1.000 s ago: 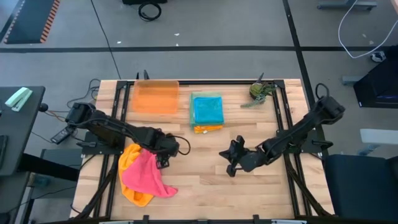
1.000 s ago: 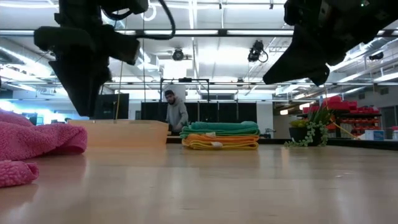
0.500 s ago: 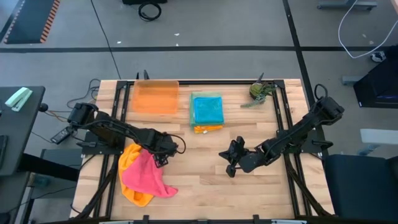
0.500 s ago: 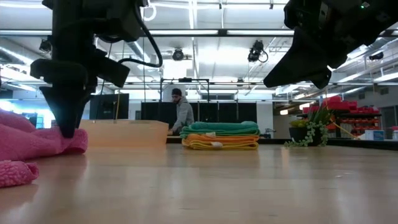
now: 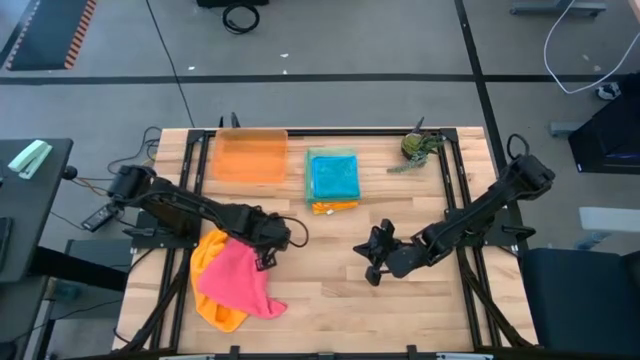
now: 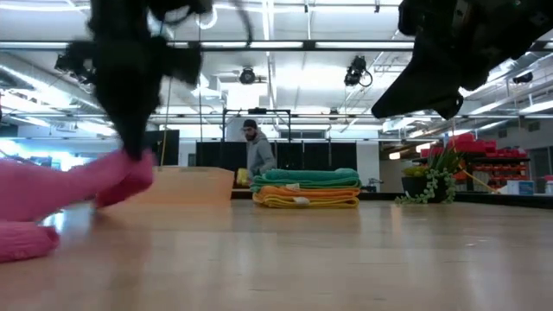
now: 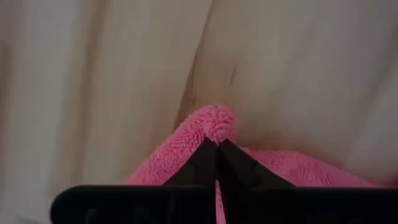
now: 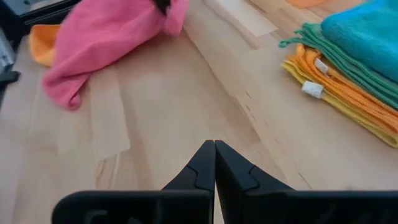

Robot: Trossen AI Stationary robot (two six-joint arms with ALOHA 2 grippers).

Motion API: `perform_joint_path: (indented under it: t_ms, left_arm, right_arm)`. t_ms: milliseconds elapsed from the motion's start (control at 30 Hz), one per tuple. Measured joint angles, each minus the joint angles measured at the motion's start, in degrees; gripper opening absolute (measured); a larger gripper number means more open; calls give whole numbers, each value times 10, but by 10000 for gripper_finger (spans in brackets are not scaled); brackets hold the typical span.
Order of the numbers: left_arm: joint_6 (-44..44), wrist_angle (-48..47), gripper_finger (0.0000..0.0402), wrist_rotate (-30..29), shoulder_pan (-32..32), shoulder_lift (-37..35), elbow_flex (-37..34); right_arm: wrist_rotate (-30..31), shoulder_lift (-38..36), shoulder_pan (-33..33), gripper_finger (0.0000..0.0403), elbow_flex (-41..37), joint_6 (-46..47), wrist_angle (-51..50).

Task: Fold microfiber towels
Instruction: Fold the pink towel

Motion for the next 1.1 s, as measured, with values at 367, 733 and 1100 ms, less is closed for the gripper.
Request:
perform_joint_path:
  t_ms: [367, 733, 1100]
  left_arm:
    - [221, -32, 6, -67, -17, -13, 391]
    - [310, 217, 10, -65, -67, 19, 318]
    - [149, 739, 12, -205, -138, 78, -106]
  right_arm:
    - [0, -171, 58, 12, 0, -73, -86]
    - [10, -325, 156, 12, 0, -18, -276]
    - [65, -172, 178, 12, 0, 74, -229]
